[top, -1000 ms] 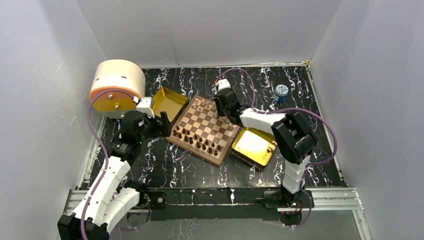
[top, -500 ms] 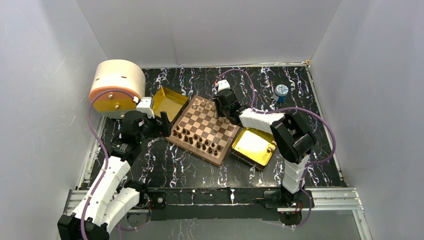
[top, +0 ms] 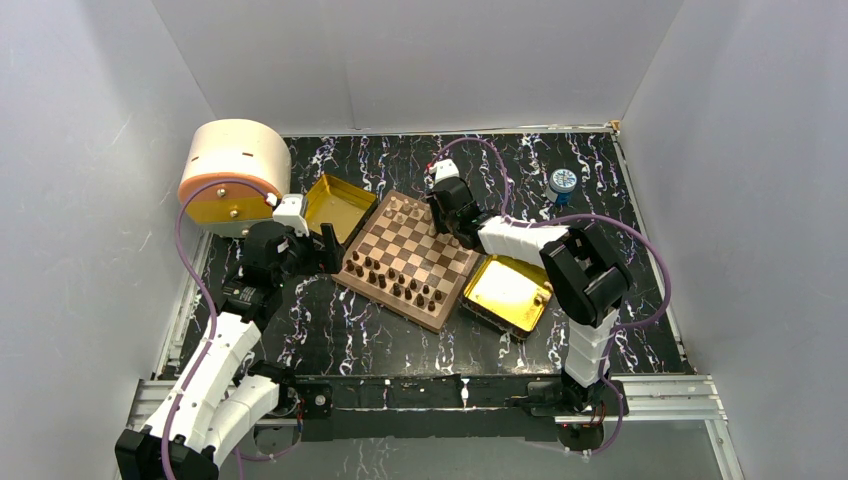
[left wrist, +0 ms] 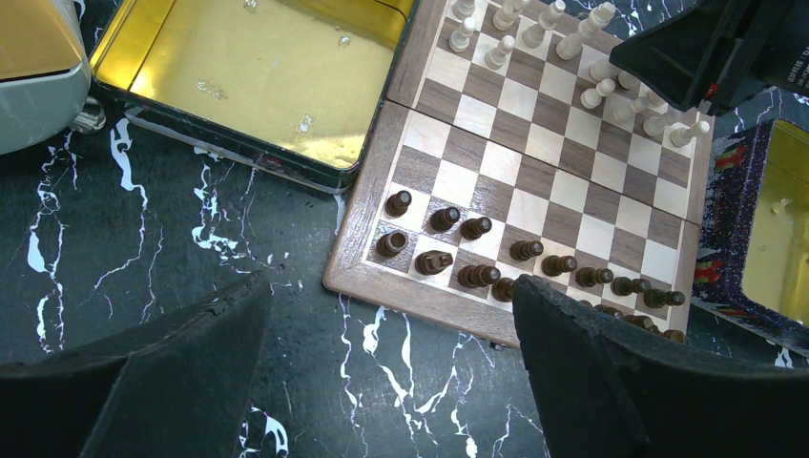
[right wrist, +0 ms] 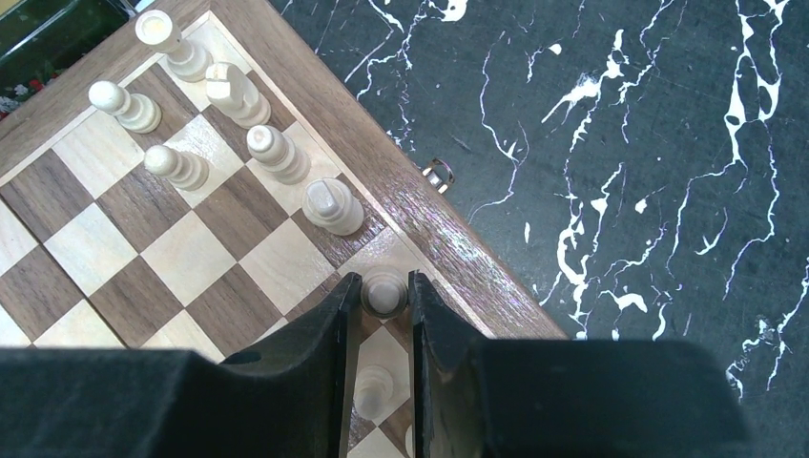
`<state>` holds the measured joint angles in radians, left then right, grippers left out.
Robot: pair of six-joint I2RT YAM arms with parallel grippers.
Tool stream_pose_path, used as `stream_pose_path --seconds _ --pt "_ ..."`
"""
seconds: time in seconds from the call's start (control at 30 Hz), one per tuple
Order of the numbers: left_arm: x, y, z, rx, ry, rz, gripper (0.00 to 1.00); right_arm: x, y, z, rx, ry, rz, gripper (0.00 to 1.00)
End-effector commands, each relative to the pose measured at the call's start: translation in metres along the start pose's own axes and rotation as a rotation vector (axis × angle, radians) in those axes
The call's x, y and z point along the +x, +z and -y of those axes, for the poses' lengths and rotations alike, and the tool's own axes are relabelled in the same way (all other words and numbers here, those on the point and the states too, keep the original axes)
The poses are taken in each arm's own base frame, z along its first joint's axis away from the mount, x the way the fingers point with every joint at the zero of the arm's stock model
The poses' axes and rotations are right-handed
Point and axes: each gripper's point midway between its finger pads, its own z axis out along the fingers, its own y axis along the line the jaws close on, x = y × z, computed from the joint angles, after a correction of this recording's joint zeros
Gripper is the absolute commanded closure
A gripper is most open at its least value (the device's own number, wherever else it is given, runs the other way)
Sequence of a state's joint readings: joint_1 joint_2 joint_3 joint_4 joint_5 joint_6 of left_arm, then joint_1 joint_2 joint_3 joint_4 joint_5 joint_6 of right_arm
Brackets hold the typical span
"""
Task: Set up the chess pieces on the board
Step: Place the chess piece on the chessboard.
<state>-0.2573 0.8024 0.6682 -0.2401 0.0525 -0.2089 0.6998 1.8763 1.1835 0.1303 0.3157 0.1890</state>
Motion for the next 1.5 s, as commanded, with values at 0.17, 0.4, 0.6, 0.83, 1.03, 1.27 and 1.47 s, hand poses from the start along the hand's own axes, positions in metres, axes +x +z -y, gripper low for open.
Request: stream_pose_path --seconds 0.17,0.4,0.6,0.83,1.03,1.27,1.47 --pt "-0.004 -0.002 0.003 0.017 0.012 0.018 0.06 -0.021 0.005 0.000 0.005 0.005 0.056 0.66" --pt "-0.004 -0.002 0.003 0.017 0.010 0.018 0.06 -0.034 0.002 0.000 0.009 -0.004 0.071 0.61" --pt "-0.003 -0.002 0.002 0.011 0.012 0.016 0.06 -0.043 -0.006 -0.001 -0.001 0.004 0.085 0.59" --pt "-0.003 -0.002 0.003 0.017 0.013 0.016 0.06 -0.053 -0.017 -0.004 -0.024 0.032 0.103 0.58" --pt "-0.004 -0.002 0.003 0.019 0.013 0.019 0.06 -0.061 -0.025 -0.004 -0.024 0.028 0.114 0.55" --pt "-0.004 -0.003 0.004 0.021 0.013 0.021 0.06 -0.063 -0.031 -0.004 -0.038 0.026 0.098 0.53" --pt "-0.004 -0.003 0.004 0.023 0.013 0.022 0.06 -0.065 -0.040 0.007 -0.036 0.013 0.079 0.58"
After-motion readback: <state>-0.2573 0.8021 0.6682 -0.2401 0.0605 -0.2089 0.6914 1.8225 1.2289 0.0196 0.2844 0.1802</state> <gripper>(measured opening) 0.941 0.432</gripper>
